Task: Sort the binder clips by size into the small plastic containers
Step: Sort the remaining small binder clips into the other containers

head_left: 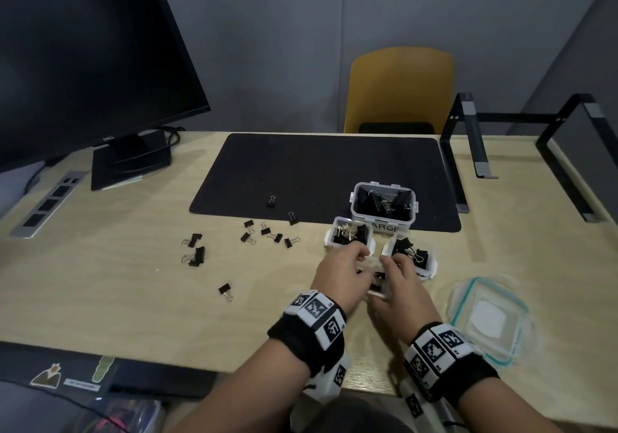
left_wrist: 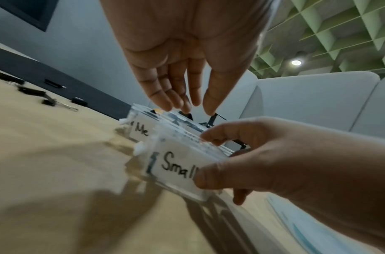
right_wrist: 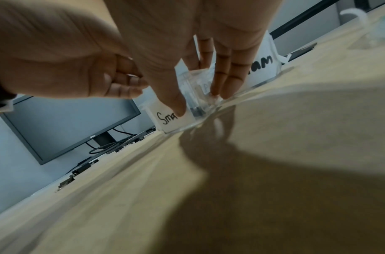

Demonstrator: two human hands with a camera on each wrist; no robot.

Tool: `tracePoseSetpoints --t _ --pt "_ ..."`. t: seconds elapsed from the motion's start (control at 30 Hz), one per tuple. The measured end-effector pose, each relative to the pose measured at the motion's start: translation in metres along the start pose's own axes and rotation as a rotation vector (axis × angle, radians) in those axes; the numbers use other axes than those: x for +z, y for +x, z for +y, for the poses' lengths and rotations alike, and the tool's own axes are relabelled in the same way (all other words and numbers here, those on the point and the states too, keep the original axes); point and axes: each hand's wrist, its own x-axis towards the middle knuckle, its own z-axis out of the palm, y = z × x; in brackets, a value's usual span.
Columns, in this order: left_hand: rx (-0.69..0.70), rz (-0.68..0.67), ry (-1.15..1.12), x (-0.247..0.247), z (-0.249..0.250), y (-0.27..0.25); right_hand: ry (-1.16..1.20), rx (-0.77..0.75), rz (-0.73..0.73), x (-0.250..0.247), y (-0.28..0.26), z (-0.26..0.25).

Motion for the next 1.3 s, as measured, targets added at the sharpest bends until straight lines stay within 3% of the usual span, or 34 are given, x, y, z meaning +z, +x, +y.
tracePoseSetpoints --t 0.1,0.2,0.43,0.57,0.77,1.0,1.1,1.2,1.3 --pt "-0.053 0.102 0.083 -0.015 -0.024 -0.005 0.002 0.003 -0.007 -0.001 0.000 0.000" --pt "-0.249 0.150 0.207 -0.038 -0.060 -0.011 0.016 0.020 -0.019 -0.001 0.002 -0.001" --pt "-0.637 0.106 0.492 -0.070 -0.118 -0.022 0.043 0.032 -0.019 0.001 0.002 0.001" --pt "-0.753 0.081 0.475 -0.077 -0.126 -0.022 0.037 0.029 -0.025 0.001 0.002 0.000" --pt "-0.748 0.062 0.445 -0.077 -0.129 -0.015 0.042 0.030 -0.027 0.001 0.002 0.000" --pt "-0.587 0.093 0.268 -0.060 -0.109 -0.016 0.059 0.029 -0.010 0.003 0.002 0.002" --pt "-0.459 0.100 0.119 -0.048 -0.082 -0.012 0.059 0.036 -0.007 0.003 0.002 0.002" --pt "-0.252 0.022 0.010 -0.036 -0.045 -0.008 0.059 0.035 0.008 0.004 0.002 0.001" --pt "-0.160 -0.016 -0.044 -0.022 -0.019 -0.002 0.050 0.024 0.011 0.004 0.003 0.000"
